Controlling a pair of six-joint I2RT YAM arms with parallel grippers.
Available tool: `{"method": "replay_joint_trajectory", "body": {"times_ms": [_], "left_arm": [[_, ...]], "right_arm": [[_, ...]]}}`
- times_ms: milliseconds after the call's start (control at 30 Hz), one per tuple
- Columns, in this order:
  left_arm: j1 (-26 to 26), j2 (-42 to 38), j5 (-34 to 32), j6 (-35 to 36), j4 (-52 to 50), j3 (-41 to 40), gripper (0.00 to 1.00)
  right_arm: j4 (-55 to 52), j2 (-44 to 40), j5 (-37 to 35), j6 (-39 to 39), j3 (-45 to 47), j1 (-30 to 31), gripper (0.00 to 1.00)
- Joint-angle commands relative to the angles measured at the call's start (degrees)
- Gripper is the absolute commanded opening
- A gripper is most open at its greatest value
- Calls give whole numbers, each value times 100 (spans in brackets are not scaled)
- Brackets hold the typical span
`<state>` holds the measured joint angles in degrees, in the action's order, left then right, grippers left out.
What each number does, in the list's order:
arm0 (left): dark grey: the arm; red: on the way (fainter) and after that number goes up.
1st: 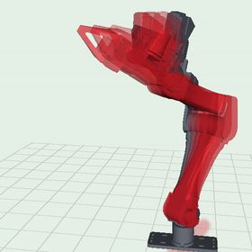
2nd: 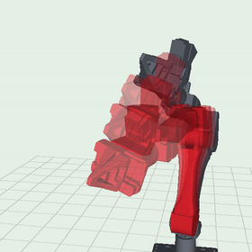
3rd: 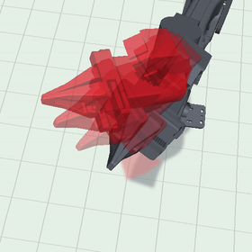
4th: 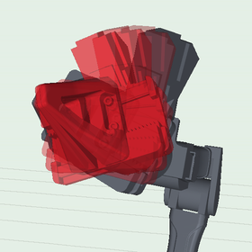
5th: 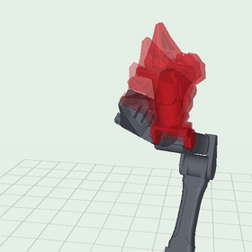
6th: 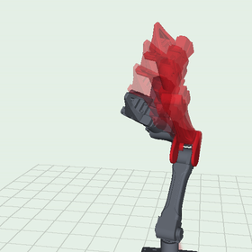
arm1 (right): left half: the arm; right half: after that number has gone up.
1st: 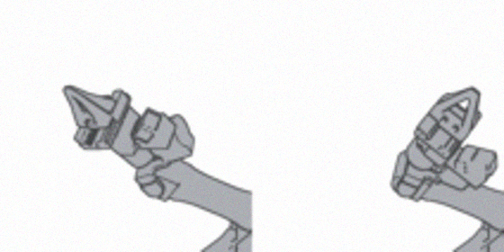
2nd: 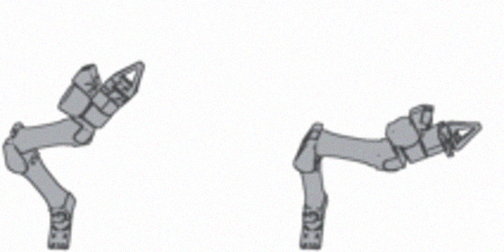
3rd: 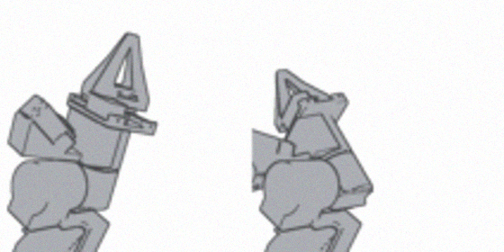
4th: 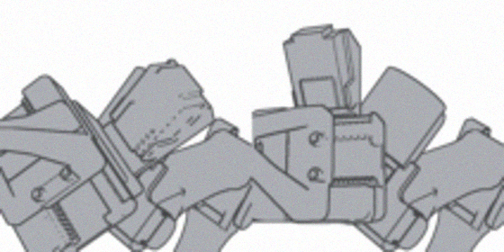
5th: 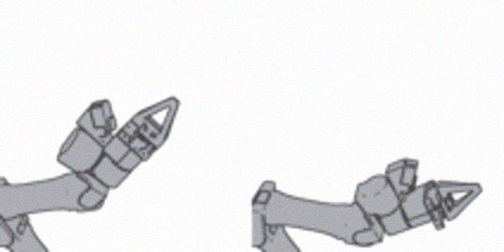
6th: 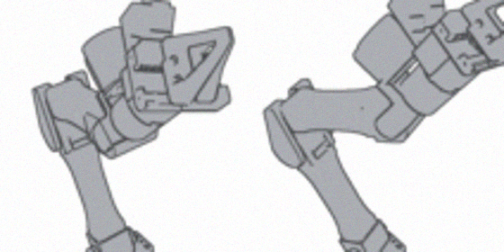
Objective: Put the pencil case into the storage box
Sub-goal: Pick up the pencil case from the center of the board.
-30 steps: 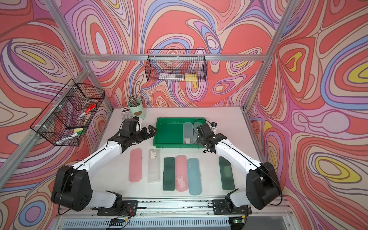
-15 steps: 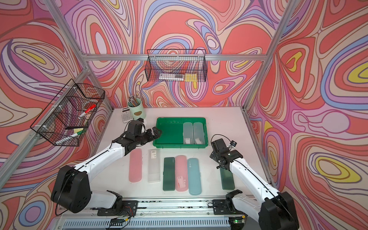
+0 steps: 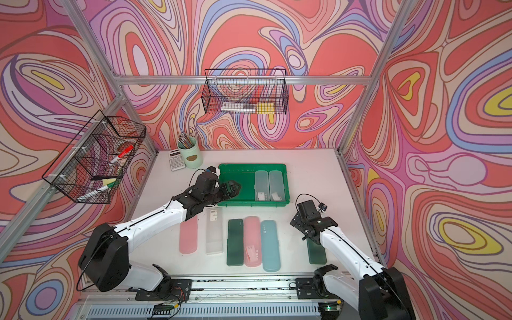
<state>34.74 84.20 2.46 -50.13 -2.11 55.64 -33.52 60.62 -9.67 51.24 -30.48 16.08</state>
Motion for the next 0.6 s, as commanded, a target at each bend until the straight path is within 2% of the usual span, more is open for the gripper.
{"method": "replay_joint_trajectory", "body": {"times_ms": [0, 100, 200, 367, 467, 567], "left_arm": [[394, 13, -874, -256, -164, 317, 99], [770, -121, -1382, -266, -954, 611, 99], [1063, -282, -1735, -244, -1732, 805, 99], [1194, -625, -1900, -54, -2404, 894, 99], [1193, -751, -2019, -8, -2472, 841, 99], [1193, -699, -1760, 214, -2476, 959, 99]], "right_arm": [[490, -176, 696, -81, 337, -25, 98], [698, -272, 964, -329, 303, -17, 98], [768, 24, 1241, -691, 83, -22, 98], [136, 377, 1003, -1249, -515, -17, 96], [-306, 81, 1085, -1314, -635, -17, 95], [-675, -587, 934, -1173, -601, -17, 95]]}}
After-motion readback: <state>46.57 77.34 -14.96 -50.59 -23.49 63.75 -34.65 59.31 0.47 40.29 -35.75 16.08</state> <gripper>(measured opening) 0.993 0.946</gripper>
